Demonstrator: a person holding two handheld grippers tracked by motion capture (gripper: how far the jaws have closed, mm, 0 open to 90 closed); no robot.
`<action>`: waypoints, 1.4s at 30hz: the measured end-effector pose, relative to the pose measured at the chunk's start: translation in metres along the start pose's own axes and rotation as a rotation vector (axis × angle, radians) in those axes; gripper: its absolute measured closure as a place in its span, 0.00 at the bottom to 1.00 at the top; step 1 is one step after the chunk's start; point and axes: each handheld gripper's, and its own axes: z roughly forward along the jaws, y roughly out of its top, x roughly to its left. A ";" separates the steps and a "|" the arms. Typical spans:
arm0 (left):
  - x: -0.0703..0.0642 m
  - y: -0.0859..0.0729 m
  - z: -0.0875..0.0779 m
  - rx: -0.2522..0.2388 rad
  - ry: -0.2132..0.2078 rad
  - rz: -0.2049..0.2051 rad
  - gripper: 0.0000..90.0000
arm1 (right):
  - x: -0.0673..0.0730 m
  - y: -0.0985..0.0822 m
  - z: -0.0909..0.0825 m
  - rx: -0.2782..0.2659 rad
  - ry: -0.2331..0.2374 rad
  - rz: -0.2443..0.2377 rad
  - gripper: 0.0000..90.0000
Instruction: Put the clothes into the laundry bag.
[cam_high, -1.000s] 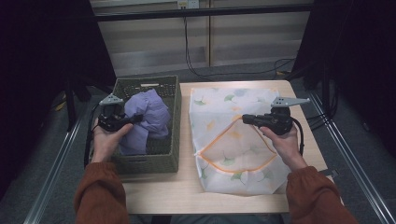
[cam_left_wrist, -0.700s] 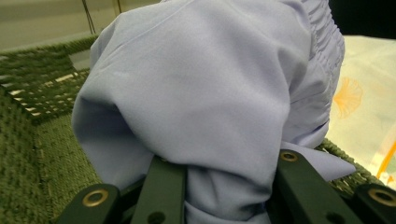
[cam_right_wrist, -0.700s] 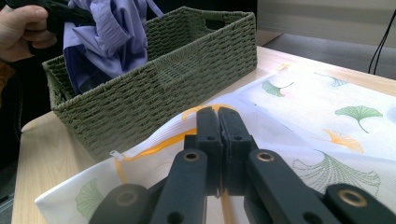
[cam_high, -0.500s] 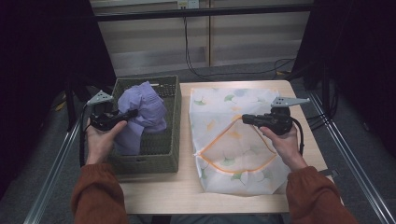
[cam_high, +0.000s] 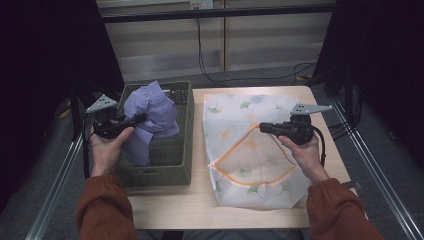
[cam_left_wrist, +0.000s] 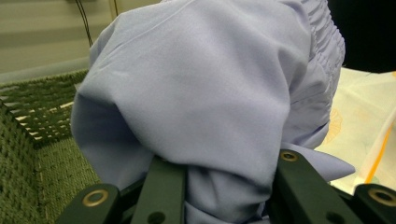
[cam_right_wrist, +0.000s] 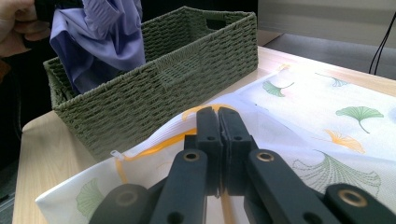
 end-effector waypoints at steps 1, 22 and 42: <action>0.000 0.001 -0.001 -0.010 0.002 -0.001 0.83 | 0.000 0.000 0.000 0.001 0.000 -0.001 0.98; -0.006 0.009 -0.014 -0.134 -0.022 -0.020 0.83 | 0.001 0.000 0.000 0.002 0.004 -0.004 0.98; -0.021 0.023 -0.027 -0.212 -0.051 0.018 0.83 | 0.002 -0.002 0.002 0.011 0.015 -0.007 0.98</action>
